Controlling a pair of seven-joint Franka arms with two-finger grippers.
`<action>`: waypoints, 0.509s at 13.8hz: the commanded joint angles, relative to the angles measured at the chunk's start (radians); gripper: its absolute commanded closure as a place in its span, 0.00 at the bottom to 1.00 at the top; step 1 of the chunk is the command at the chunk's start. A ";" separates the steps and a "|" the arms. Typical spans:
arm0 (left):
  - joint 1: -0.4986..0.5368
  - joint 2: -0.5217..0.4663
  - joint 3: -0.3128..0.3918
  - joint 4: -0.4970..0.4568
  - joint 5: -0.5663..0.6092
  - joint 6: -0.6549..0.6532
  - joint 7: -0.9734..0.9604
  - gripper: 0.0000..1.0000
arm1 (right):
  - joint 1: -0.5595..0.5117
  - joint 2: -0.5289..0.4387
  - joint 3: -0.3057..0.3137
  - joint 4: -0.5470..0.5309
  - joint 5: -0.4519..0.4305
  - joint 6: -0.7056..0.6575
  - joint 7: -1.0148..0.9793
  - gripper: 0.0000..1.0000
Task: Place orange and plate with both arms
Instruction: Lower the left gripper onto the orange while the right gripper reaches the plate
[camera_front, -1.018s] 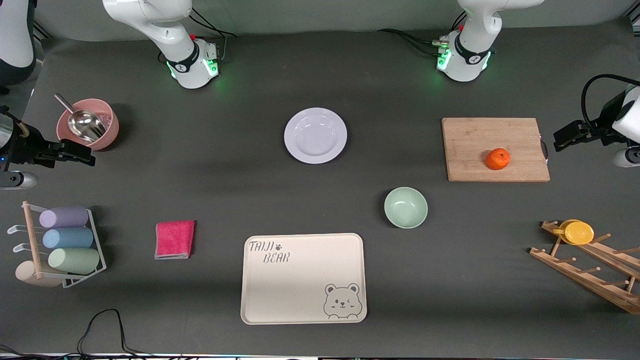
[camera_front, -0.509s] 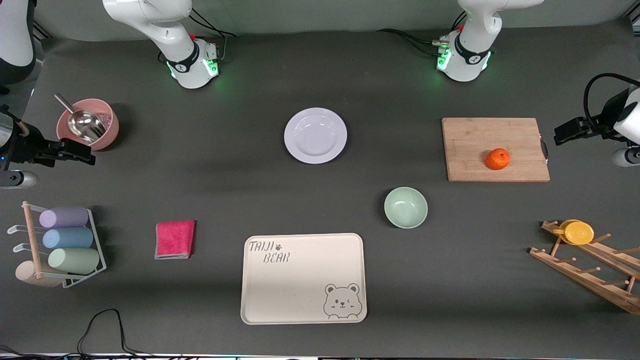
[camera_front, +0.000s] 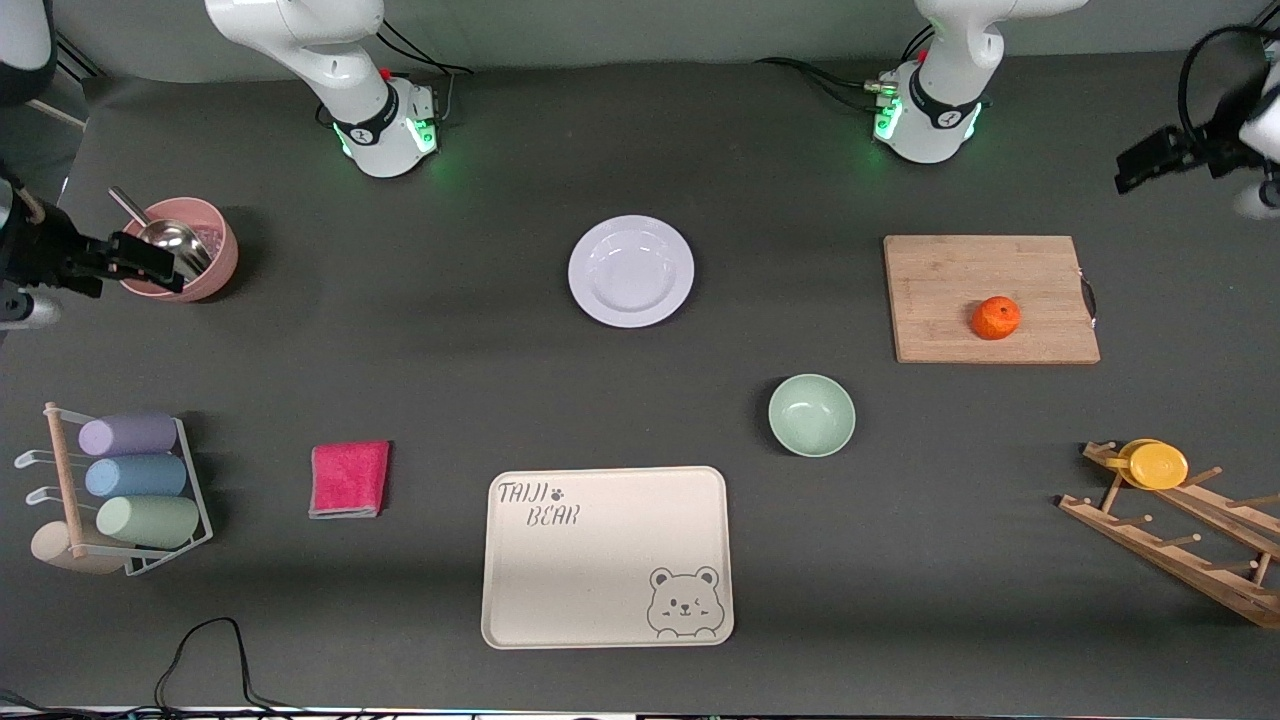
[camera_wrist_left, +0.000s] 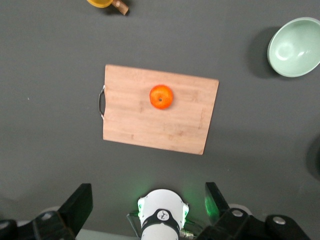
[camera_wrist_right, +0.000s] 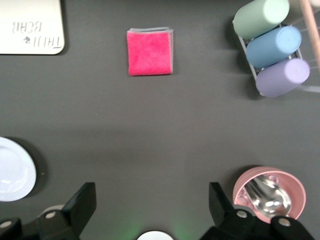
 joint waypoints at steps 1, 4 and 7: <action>0.004 -0.099 0.012 -0.168 -0.003 0.087 0.023 0.00 | 0.028 -0.215 0.001 -0.233 0.024 0.070 0.080 0.00; 0.005 -0.096 0.026 -0.246 -0.003 0.154 0.036 0.00 | 0.062 -0.372 0.001 -0.426 0.024 0.153 0.131 0.00; 0.005 -0.095 0.037 -0.424 -0.003 0.344 0.036 0.00 | 0.096 -0.421 0.002 -0.493 0.024 0.170 0.179 0.00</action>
